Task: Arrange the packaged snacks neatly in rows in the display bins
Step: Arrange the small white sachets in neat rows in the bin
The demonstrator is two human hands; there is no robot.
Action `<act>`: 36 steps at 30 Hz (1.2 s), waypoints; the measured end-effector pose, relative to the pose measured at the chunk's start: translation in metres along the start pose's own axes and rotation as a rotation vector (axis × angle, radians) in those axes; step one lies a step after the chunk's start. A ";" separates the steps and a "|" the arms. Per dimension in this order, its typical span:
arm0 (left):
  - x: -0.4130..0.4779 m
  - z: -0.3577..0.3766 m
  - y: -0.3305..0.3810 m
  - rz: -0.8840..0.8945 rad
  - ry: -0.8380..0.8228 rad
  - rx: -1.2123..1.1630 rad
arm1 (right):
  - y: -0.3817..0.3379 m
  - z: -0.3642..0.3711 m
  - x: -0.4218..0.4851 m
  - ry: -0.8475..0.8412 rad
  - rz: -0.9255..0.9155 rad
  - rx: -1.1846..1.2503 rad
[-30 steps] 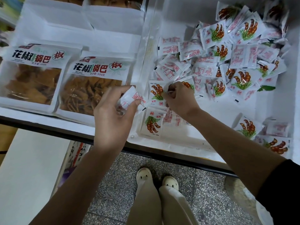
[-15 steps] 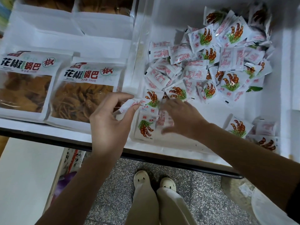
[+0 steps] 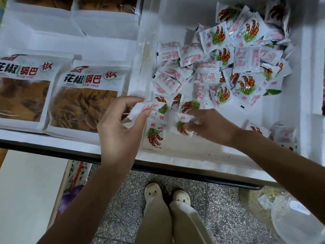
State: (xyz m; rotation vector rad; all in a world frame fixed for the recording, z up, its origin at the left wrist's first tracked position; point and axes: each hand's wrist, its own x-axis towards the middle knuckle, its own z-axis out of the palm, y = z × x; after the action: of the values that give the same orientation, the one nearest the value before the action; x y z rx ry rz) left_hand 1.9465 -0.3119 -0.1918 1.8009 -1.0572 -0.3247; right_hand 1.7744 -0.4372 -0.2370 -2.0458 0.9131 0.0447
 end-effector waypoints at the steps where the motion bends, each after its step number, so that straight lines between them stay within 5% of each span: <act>1: 0.000 0.000 0.001 0.007 0.013 -0.001 | -0.002 0.005 0.000 -0.100 0.022 -0.018; 6: 0.001 0.006 0.004 0.029 0.023 0.013 | -0.005 0.028 0.017 -0.198 0.109 -0.103; 8: 0.000 0.007 0.004 0.034 0.012 0.016 | -0.005 0.028 0.020 -0.155 0.103 -0.315; 11: -0.001 0.007 0.003 0.031 0.004 0.005 | -0.004 0.026 0.019 -0.013 0.042 -0.535; 16: -0.002 0.007 0.001 0.005 -0.011 -0.016 | 0.002 0.022 0.010 0.399 -0.187 -0.563; 20: -0.002 0.008 -0.002 -0.018 -0.032 -0.023 | 0.020 0.009 0.021 0.301 0.001 -0.572; 36: 0.006 0.025 0.005 0.007 -0.117 0.037 | 0.020 0.010 0.054 0.459 -0.047 -0.592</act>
State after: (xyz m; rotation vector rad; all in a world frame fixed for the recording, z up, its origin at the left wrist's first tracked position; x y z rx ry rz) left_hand 1.9321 -0.3321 -0.1983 1.8288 -1.1580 -0.4129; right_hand 1.8046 -0.4684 -0.2764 -2.6917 1.2370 -0.2124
